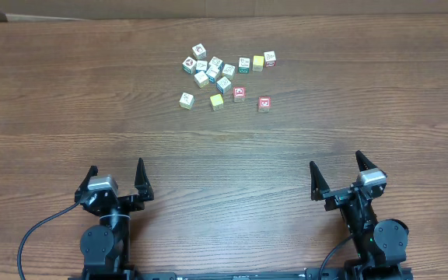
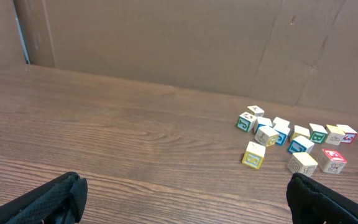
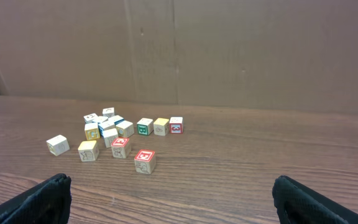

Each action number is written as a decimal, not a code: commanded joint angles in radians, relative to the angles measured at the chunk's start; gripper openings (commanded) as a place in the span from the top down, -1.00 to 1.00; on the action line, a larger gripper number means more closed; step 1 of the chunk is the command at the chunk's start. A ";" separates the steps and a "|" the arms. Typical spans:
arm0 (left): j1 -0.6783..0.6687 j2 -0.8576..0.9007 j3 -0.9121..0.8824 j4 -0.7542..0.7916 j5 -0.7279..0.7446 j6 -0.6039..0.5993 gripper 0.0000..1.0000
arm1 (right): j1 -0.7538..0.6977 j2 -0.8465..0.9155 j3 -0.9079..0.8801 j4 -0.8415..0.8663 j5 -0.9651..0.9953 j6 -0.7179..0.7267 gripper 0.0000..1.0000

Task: Form a horizontal line

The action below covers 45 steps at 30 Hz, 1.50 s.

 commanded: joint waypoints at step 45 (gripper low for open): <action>-0.006 0.473 1.214 -0.539 0.262 0.011 -1.00 | -0.003 -0.008 -0.010 0.002 -0.003 -0.005 -1.00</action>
